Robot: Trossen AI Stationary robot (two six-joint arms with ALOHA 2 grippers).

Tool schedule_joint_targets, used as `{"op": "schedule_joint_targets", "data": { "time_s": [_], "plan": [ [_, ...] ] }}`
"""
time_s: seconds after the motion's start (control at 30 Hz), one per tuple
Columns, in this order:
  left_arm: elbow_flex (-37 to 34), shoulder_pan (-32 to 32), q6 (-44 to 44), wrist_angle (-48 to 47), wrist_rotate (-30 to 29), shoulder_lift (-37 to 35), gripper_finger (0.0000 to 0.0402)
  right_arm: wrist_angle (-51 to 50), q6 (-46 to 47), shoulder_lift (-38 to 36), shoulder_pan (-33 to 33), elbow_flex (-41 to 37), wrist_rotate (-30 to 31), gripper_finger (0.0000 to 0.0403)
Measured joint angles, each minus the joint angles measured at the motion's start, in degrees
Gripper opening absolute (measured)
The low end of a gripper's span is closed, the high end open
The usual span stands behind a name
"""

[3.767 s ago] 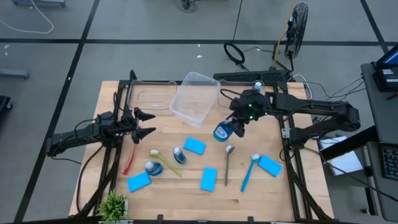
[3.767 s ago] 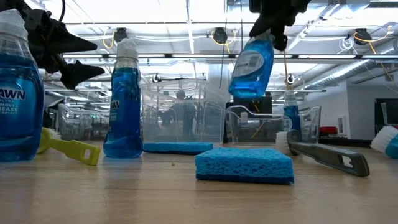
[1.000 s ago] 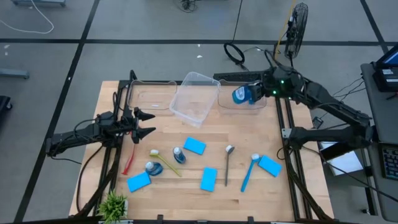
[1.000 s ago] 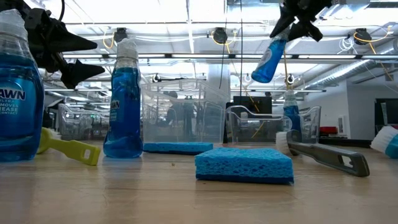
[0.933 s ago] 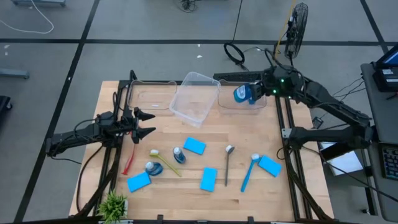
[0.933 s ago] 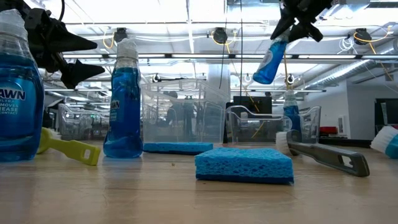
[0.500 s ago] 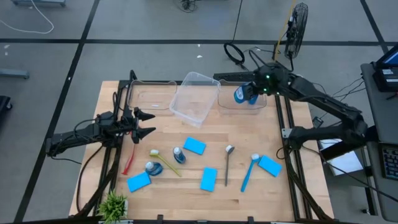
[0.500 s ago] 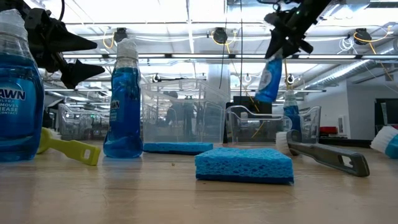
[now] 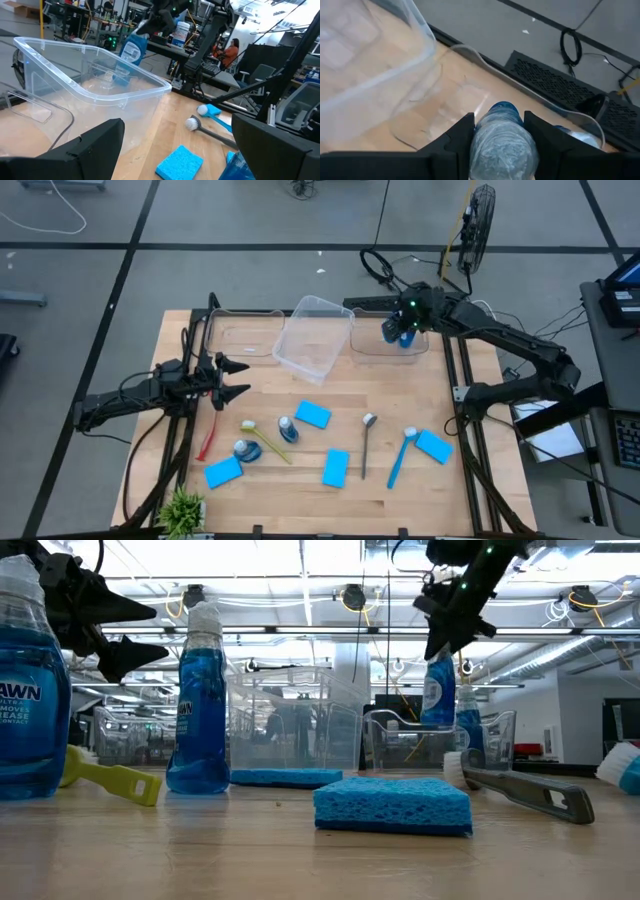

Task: Pick & Place Kitchen Sink Supplies
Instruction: Put the blue dish soap into the right transparent bin

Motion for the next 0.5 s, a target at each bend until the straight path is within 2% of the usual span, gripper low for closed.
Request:
{"op": "schedule_joint_targets", "data": {
  "time_s": [0.5],
  "plan": [
    [0.0,0.0,0.0,0.0,-0.5,0.0,0.0365,0.5,-2.4,8.2,-1.3,0.0,1.7,0.0136]
  ]
}}
